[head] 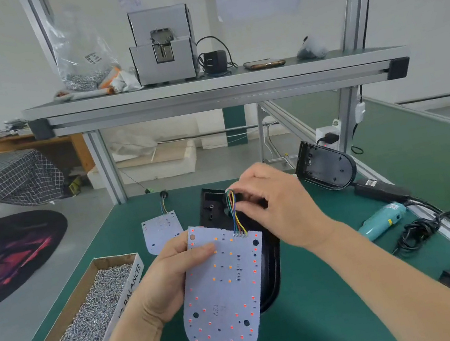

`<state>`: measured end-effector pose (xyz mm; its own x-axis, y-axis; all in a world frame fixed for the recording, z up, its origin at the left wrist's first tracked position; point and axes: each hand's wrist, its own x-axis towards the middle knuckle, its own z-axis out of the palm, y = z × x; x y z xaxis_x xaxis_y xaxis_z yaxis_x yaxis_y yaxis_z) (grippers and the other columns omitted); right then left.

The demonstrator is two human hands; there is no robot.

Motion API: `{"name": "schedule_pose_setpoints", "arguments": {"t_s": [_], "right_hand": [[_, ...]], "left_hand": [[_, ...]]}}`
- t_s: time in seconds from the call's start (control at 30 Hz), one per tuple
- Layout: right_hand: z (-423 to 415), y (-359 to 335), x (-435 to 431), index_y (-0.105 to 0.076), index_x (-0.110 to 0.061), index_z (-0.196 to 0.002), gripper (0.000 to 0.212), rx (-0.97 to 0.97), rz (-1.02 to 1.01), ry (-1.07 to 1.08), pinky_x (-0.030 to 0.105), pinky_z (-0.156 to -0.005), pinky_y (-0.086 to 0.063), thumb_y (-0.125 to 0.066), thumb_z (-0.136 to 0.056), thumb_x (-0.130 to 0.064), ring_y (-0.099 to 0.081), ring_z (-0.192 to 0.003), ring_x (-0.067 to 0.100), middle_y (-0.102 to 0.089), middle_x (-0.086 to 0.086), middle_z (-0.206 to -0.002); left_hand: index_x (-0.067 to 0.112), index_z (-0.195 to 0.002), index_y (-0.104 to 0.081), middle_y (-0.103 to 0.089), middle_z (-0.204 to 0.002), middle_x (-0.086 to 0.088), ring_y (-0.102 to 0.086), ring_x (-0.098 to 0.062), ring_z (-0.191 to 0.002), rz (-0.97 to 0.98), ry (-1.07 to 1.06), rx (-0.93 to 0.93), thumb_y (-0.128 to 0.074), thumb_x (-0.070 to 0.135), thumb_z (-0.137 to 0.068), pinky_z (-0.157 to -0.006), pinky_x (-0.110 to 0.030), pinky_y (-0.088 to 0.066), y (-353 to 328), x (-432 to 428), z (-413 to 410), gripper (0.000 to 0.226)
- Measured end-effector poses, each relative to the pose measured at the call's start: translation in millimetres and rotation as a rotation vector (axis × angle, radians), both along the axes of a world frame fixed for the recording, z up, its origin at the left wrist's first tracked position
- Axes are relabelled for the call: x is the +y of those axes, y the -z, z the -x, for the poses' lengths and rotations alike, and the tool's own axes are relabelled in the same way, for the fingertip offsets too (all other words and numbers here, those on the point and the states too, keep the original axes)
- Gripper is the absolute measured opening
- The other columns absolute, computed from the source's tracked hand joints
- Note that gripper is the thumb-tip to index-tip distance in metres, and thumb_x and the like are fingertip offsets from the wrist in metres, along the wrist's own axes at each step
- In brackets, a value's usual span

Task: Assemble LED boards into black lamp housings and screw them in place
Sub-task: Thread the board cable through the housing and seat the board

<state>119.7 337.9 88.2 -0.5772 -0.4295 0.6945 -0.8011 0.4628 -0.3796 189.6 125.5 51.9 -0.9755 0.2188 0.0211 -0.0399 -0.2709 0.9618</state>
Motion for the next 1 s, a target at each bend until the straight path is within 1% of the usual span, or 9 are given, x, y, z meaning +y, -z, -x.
{"name": "schedule_pose_setpoints", "arguments": {"t_s": [0.13,0.23,0.3,0.43,0.53,0.63,0.77,0.87,1.0], "right_hand": [[2,11,0,-0.075,-0.007,-0.101,0.015,0.104,-0.105,0.020,0.038,-0.076,-0.052,-0.072,-0.087,-0.002,-0.059,-0.081,0.022,-0.063,0.003,-0.092],[7,10,1,-0.076,-0.010,-0.085,0.003,0.193,-0.131,0.072,0.038,-0.072,-0.044,-0.079,-0.084,-0.010,-0.050,-0.077,0.024,-0.060,0.001,-0.081],[10,10,1,-0.075,-0.009,-0.081,0.006,0.180,-0.147,0.078,0.038,-0.080,-0.040,-0.082,-0.082,-0.011,-0.048,-0.088,0.025,-0.060,0.001,-0.087],[5,13,1,-0.057,-0.010,-0.092,0.020,-0.089,-0.031,-0.009,0.024,-0.085,-0.041,-0.073,-0.083,0.000,-0.052,-0.097,0.015,-0.053,-0.002,-0.119],[8,7,6,-0.047,-0.024,-0.112,0.038,-0.388,-0.037,-0.034,0.022,-0.081,-0.047,-0.075,-0.087,-0.016,-0.058,-0.085,0.012,-0.062,-0.012,-0.112],[12,0,6,-0.058,-0.020,-0.089,0.016,-0.365,-0.263,-0.015,0.039,-0.073,-0.050,-0.072,-0.085,-0.017,-0.056,-0.076,0.022,-0.065,-0.001,-0.081],[10,1,-1,-0.038,-0.026,-0.068,0.034,-0.266,-0.269,0.033,0.050,-0.070,-0.047,-0.068,-0.081,-0.017,-0.045,-0.074,0.027,-0.044,-0.005,-0.072],[11,6,-1,-0.043,-0.016,-0.070,0.023,-0.236,-0.185,0.032,0.047,-0.065,-0.045,-0.064,-0.078,-0.022,-0.045,-0.071,0.029,-0.043,-0.003,-0.071],[14,6,2,-0.051,-0.014,-0.079,0.017,-0.290,-0.134,-0.064,0.030,-0.067,-0.037,-0.066,-0.086,-0.009,-0.047,-0.075,0.015,-0.049,0.001,-0.081]], "left_hand": [[0.006,-0.098,-0.077,-0.075,-0.099,-0.021,-0.074,-0.030,-0.081,0.013,-0.005,0.015,-0.067,0.014,-0.079,-0.067,-0.035,-0.059,-2,0,-2,0.022],[0.007,-0.097,-0.076,-0.075,-0.096,-0.020,-0.074,-0.029,-0.079,0.070,0.045,0.043,-0.073,0.016,-0.076,-0.067,-0.035,-0.059,-3,2,-4,0.023],[0.005,-0.096,-0.074,-0.074,-0.096,-0.020,-0.073,-0.029,-0.078,0.093,0.051,0.043,-0.075,0.019,-0.073,-0.067,-0.036,-0.059,-3,2,-5,0.027],[-0.001,-0.093,-0.069,-0.058,-0.095,-0.018,-0.066,-0.028,-0.080,0.208,0.031,0.102,-0.076,0.029,-0.069,-0.070,-0.035,-0.054,-5,1,-5,0.040],[0.003,-0.088,-0.068,-0.052,-0.097,-0.025,-0.062,-0.022,-0.086,0.376,0.038,0.191,-0.072,0.037,-0.071,-0.078,-0.033,-0.050,-11,2,-7,0.038],[0.028,-0.072,-0.071,-0.057,-0.093,-0.001,-0.058,0.000,-0.096,0.538,0.073,0.280,-0.066,0.043,-0.072,-0.083,-0.013,-0.044,-14,11,-13,0.016],[0.033,-0.072,-0.070,-0.051,-0.089,0.020,-0.058,-0.003,-0.088,0.562,0.110,0.299,-0.064,0.042,-0.074,-0.077,-0.016,-0.045,-14,16,-12,0.010],[0.025,-0.079,-0.073,-0.053,-0.092,0.015,-0.061,-0.007,-0.089,0.582,0.087,0.290,-0.066,0.035,-0.077,-0.079,-0.018,-0.047,-15,15,-8,0.012],[0.019,-0.096,-0.076,-0.061,-0.104,0.029,-0.060,0.016,-0.095,0.538,0.037,0.259,-0.064,0.024,-0.081,-0.079,-0.005,-0.046,-17,12,-4,0.020]]}}
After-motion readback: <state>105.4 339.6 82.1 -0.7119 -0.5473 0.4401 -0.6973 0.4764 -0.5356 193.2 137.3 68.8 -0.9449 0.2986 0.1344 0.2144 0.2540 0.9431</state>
